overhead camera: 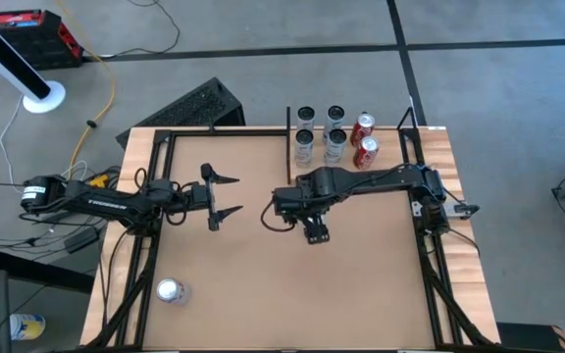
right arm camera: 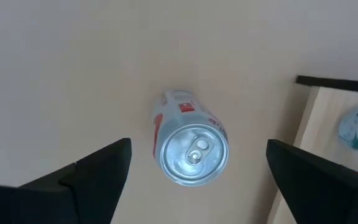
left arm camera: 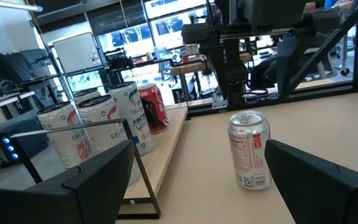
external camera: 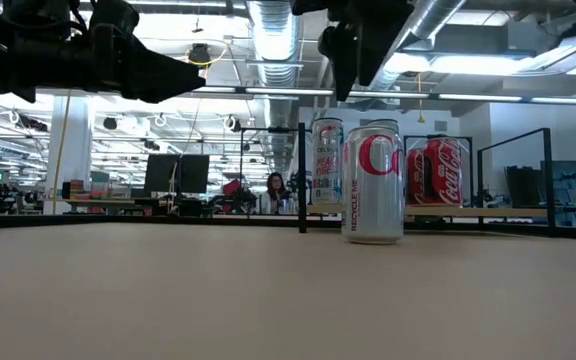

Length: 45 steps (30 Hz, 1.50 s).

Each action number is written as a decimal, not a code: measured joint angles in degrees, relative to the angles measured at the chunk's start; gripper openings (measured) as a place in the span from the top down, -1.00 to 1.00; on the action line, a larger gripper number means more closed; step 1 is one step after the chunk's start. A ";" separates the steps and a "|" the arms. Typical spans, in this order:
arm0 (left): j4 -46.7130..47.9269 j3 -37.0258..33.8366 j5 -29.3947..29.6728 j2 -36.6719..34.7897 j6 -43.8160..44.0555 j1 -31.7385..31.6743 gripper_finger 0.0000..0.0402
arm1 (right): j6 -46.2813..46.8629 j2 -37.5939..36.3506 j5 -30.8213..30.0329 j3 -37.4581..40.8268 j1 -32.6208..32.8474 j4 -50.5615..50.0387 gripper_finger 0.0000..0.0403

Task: Place canned beverage on shelf
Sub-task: Put the bottom silver soda can on the shelf

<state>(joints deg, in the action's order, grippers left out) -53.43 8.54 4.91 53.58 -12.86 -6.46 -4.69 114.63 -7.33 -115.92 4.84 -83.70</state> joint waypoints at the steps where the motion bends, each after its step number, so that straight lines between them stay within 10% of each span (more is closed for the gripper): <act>1: 0.00 0.00 0.00 0.00 0.00 0.00 -0.75 | -0.78 0.00 0.01 0.00 0.00 -0.02 -0.98; 30: 0.02 -0.02 -1.55 0.00 -0.39 0.00 -0.75 | -4.78 0.04 -0.02 12.17 -0.11 4.98 -0.97; 45: 0.02 -0.02 -1.53 0.00 -0.20 0.00 -0.75 | -2.34 -0.15 0.02 11.93 -0.27 0.77 -0.37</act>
<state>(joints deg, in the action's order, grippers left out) -53.41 8.51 3.38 53.58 -13.06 -6.46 -7.04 114.48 -7.32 -103.98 4.57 -82.93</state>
